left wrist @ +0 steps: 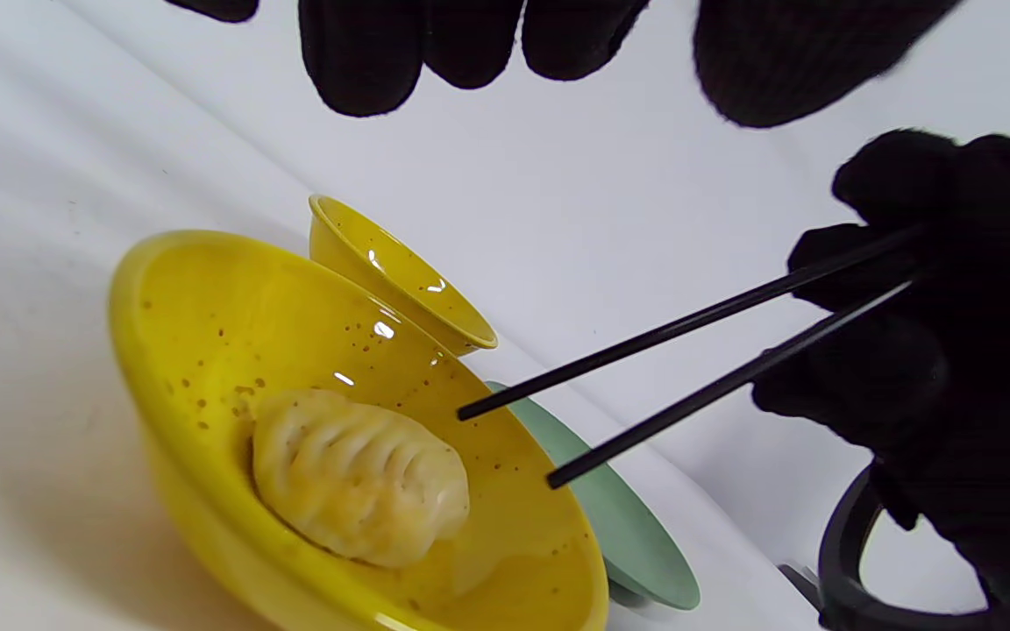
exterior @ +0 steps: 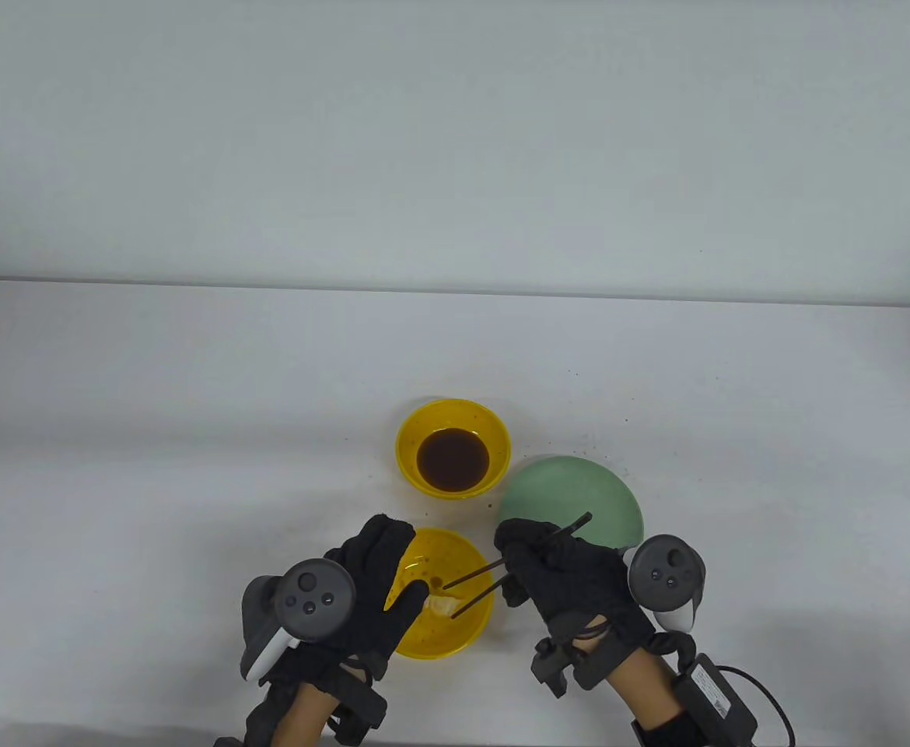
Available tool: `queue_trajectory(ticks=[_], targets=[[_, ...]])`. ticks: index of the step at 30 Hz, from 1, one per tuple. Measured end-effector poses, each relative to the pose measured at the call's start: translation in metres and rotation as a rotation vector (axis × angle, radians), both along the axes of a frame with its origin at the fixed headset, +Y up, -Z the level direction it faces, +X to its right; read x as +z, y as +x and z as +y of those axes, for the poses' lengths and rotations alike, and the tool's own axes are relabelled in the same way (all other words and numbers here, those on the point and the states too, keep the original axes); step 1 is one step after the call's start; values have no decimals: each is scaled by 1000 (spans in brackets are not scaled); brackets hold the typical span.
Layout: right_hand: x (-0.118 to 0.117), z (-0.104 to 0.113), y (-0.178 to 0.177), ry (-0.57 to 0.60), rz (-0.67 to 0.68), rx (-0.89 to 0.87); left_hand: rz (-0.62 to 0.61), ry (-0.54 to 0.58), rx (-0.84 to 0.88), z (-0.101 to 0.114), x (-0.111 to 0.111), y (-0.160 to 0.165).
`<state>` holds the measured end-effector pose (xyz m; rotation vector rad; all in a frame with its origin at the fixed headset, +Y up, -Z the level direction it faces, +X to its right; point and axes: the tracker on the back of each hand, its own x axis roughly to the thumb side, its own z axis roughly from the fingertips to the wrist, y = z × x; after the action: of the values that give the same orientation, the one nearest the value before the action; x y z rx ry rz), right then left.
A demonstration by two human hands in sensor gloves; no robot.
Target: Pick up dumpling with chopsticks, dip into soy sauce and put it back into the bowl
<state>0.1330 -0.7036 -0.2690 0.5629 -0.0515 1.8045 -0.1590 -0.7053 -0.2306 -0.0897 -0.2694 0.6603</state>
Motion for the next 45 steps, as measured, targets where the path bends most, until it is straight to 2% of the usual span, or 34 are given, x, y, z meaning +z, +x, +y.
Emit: queue_trajectory(ticks=[3, 7, 9, 12, 14, 20, 27, 37, 39, 45], targets=[[-3, -14, -8, -22, 20, 58, -2, -2, -3, 0, 0, 0], [-2, -22, -21, -6, 69, 159, -2, -17, -15, -1, 0, 0], [0, -23, -26, 2, 92, 171, -5, -17, -14, -1, 0, 1], [2, -22, -30, 65, 124, 278, -9, -17, -18, -1, 0, 1], [1, -21, -31, 44, 143, 270, -9, -18, -19, -1, 0, 2], [0, -27, -30, 98, 200, 331, -10, -21, -23, -1, 0, 2], [-1, -26, -28, 195, 74, 270, -13, -30, -21, -2, 0, 2], [-27, -67, 8, -301, -129, -209, -9, -18, -7, -1, -1, 1], [-28, -68, 13, -351, -159, -272, -9, -17, -6, -1, -1, 1], [-29, -70, 17, -393, -165, -322, -2, -16, 1, -1, 0, 0]])
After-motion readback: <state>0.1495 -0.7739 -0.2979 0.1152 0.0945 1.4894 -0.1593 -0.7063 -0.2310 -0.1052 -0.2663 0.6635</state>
